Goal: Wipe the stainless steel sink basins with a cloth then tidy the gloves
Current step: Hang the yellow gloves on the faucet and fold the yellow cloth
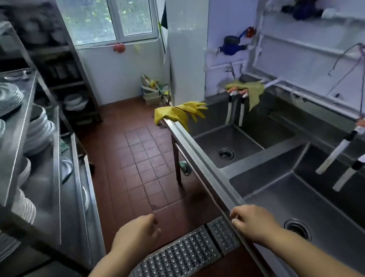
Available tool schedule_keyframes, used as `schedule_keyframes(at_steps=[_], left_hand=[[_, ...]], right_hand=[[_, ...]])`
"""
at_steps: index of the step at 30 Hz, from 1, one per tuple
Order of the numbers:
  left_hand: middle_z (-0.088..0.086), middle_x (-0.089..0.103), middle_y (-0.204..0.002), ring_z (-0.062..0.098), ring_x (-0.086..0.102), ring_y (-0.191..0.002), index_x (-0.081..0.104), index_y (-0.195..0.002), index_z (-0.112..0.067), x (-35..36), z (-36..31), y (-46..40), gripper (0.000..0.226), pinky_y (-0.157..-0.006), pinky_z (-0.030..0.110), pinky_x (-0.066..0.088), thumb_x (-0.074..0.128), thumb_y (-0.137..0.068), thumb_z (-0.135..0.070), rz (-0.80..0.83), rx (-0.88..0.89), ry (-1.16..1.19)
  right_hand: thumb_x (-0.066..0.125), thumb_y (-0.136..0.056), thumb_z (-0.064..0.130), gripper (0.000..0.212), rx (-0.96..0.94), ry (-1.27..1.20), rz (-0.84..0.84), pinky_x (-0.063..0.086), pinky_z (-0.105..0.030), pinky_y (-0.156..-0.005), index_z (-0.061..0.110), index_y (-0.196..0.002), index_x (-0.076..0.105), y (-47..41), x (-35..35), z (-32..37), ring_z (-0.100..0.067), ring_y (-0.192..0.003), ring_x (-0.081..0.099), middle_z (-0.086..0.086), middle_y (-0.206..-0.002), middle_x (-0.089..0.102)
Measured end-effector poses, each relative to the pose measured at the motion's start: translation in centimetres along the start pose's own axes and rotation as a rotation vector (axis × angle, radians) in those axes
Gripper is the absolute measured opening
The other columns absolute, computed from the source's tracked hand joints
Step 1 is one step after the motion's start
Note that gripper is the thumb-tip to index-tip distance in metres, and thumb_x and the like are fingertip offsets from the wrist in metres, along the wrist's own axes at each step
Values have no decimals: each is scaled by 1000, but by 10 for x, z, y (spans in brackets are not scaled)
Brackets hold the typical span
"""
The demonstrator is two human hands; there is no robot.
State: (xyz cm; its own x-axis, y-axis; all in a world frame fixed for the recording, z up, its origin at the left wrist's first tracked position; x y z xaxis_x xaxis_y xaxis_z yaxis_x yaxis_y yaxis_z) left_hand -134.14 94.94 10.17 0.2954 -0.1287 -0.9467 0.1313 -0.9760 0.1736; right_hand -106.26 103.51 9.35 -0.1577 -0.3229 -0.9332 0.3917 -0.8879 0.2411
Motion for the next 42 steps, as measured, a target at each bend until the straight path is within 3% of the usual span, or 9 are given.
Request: schedule_keyframes(at_steps=[10,13,20,30,34,38,42], left_hand=[[-13,61,-115,9,57,-108,53,-119,-34,-32,15,-202,33,-84,24,42,47,-88,-44,32,101,-82],[-15,58,-117,6,55,-110,51,-118,-37,-52,18,-262,34,-86,23,42,46,-86,-47,37,95,-109],[-16,59,-118,5,55,-109,53,-118,-37,-64,14,-373,33,-84,22,41,44,-86,-43,49,89,-91],[-11,59,-120,14,58,-107,55,-118,-33,-66,-9,-559,31,-80,30,46,45,-89,-36,91,266,-87],[-8,58,-122,16,57,-107,56,-117,-29,-74,-4,-662,28,-75,30,44,48,-92,-37,84,376,-60],[-2,54,-131,20,53,-115,52,-127,-26,-81,17,-759,36,-83,31,44,50,-92,-34,121,402,-71],[-1,54,-125,22,48,-118,52,-128,-26,-75,33,-824,37,-88,33,45,49,-91,-30,202,485,-153]], right_hand=[[45,-92,35,22,108,-80,-7,48,-30,-74,29,-106,62,-199,-42,-36,-17,-88,61,6,-108,66],[45,-92,35,25,82,-109,5,48,-29,-78,30,-109,62,-263,-60,-35,-16,-98,60,7,-111,66],[46,-92,36,24,70,-182,-4,40,-25,-70,31,-109,62,-359,-87,-50,-12,-99,59,11,-111,65],[52,-90,32,22,323,-287,-17,47,-27,-84,29,-108,64,-438,-91,-90,-13,-103,59,8,-112,66],[52,-91,30,21,474,-318,-45,48,-28,-83,29,-107,65,-485,-89,-94,-11,-100,59,9,-111,64],[52,-91,28,18,607,-345,5,47,-26,-80,27,-104,65,-539,-89,-76,-10,-97,59,10,-108,65],[50,-91,32,22,674,-329,38,45,-25,-79,30,-108,63,-596,-95,-49,-11,-101,59,11,-111,64]])
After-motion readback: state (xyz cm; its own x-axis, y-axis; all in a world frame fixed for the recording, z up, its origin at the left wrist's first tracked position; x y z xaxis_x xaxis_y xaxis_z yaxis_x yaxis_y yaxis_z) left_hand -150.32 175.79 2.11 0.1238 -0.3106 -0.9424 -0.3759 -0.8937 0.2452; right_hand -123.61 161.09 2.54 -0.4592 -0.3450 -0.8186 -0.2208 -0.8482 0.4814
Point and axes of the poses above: each hand's wrist, its own y-axis away from the middle knuckle, its own x-axis out of the palm, z = x × y, the point moved 4 cm from there along -y, towards the middle knuckle
